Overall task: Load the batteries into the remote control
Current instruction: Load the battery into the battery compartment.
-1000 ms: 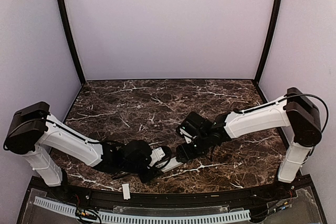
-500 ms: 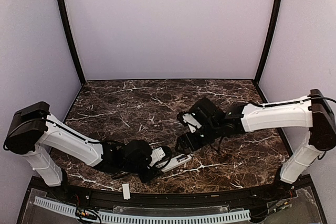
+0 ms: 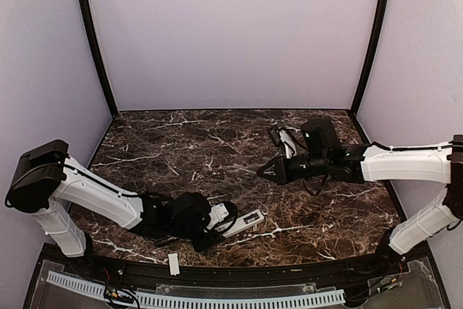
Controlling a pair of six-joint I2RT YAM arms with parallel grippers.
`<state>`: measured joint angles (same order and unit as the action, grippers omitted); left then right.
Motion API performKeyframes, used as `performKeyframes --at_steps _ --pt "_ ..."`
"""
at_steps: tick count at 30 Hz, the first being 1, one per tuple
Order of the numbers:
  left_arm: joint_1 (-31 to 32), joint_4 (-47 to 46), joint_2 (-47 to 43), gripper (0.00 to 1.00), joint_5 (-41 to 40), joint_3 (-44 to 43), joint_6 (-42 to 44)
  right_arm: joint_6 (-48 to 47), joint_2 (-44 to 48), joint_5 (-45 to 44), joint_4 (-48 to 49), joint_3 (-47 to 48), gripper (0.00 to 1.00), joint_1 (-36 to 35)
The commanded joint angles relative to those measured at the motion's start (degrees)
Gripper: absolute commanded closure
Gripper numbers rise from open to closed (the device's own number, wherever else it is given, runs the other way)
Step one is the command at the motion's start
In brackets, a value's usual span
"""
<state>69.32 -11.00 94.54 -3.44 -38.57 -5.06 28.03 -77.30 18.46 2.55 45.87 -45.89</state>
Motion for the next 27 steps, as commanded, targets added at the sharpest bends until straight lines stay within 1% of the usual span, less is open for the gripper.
performKeyframes --at_steps 1,3,5,9,11,20,27 --pt "0.2 4.4 2.5 0.67 1.9 -0.7 0.9 -5.0 -6.9 10.0 -6.8 3.0 1.0 -3.2" --pt "0.2 4.8 2.7 0.67 1.8 -1.1 0.9 -5.9 -8.7 7.5 -9.6 3.9 1.0 -5.5" --pt "0.2 4.8 2.7 0.68 1.7 -1.1 0.8 -6.6 -11.0 7.2 -11.3 5.0 1.0 -7.2" --pt "0.2 4.9 2.8 0.67 1.8 -1.1 0.8 -5.7 -16.4 8.6 -12.3 6.4 1.0 -8.0" --pt "0.2 5.2 2.8 0.68 1.8 -1.3 0.9 -5.8 -18.3 7.9 -13.5 7.3 1.0 -8.0" --pt "0.2 5.4 2.9 0.67 1.7 -1.3 0.5 -6.4 -22.3 4.6 -16.2 10.0 1.0 -8.1" --pt "0.2 5.6 2.8 0.67 1.6 -1.3 0.3 -6.2 -24.6 3.9 -16.4 9.3 1.0 -8.0"
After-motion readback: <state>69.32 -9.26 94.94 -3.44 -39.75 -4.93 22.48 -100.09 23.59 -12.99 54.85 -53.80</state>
